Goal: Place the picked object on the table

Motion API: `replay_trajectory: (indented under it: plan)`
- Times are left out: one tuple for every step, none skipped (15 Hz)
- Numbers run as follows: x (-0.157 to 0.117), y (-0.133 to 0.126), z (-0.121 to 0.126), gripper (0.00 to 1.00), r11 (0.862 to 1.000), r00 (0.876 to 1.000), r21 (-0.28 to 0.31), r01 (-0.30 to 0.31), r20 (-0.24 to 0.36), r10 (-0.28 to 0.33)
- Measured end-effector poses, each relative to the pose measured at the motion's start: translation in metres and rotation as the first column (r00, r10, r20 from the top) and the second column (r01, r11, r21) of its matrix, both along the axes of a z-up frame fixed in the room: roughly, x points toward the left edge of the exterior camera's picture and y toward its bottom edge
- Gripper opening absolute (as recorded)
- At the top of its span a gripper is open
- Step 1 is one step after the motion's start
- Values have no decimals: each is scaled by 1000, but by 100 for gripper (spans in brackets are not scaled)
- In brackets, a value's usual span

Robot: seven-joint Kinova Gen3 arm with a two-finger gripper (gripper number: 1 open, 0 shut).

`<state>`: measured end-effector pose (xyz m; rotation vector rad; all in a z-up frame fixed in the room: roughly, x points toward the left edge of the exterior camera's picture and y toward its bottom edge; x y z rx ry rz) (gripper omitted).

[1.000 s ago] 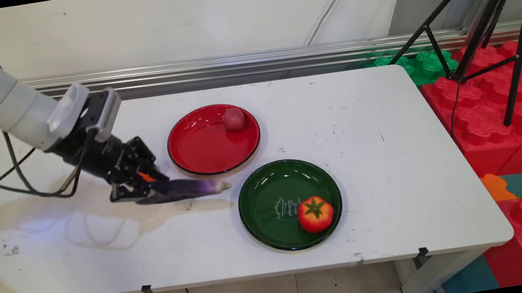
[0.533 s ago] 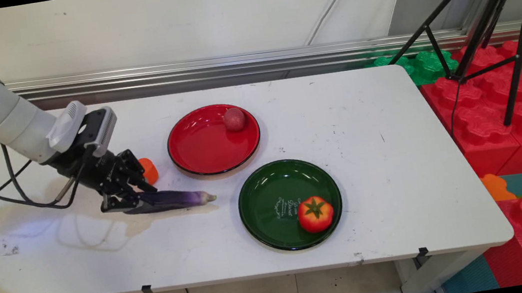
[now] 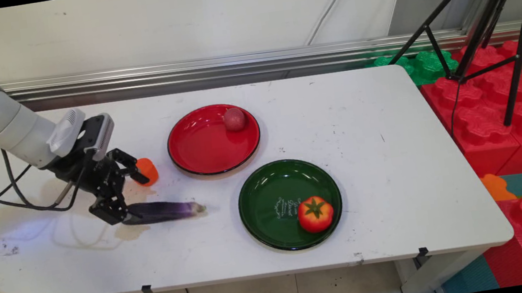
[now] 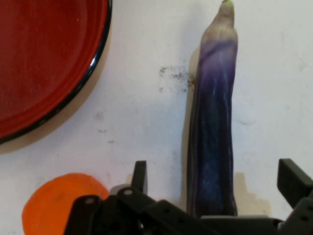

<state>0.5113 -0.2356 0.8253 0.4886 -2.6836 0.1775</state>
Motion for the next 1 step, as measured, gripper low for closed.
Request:
replay_trajectory:
  plan:
    - [2,0,0,100,1000,1000,2,-9,-4,9]
